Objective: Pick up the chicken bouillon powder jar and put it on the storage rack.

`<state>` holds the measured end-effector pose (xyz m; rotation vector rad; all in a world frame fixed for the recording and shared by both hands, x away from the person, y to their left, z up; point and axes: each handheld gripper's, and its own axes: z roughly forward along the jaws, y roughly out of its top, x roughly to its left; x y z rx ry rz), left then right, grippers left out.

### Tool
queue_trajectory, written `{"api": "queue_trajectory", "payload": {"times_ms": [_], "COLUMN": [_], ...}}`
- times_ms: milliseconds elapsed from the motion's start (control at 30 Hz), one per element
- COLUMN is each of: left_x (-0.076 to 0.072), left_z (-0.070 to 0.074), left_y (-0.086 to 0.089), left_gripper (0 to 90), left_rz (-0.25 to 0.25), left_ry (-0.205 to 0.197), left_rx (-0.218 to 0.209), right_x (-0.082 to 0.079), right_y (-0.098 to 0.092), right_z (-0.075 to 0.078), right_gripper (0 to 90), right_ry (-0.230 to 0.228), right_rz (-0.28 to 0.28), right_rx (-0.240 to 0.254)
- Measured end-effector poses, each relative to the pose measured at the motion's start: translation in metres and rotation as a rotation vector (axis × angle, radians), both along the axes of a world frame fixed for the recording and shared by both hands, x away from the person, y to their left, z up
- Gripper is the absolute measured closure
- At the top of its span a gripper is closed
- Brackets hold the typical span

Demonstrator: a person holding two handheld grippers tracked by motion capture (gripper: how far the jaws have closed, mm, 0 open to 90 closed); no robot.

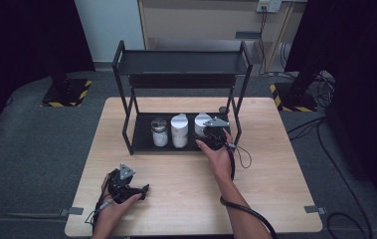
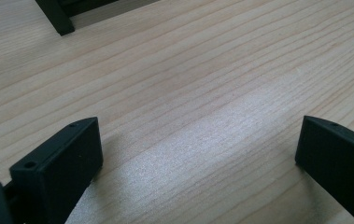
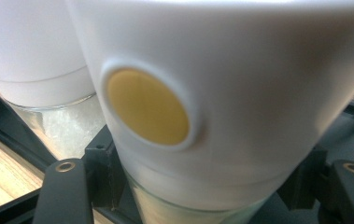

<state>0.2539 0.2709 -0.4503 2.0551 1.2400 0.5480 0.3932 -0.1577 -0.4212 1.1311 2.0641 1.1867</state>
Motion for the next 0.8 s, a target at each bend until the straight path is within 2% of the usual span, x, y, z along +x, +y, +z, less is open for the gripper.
{"api": "queue_trajectory", "payload": {"times_ms": [800], "left_x": [0.0001], "left_z": [0.0001], "left_y": [0.0001], "left_gripper": [0.0], "left_rz": [-0.001], "left_ry": [0.0], "left_rx": [0.0], "right_x": [0.0058], "right_y": [0.0021], "right_z": [-0.0068], "right_gripper": [31.8], "right_ry": [0.009], "right_rz": [0.005], "right_rx": [-0.003]}}
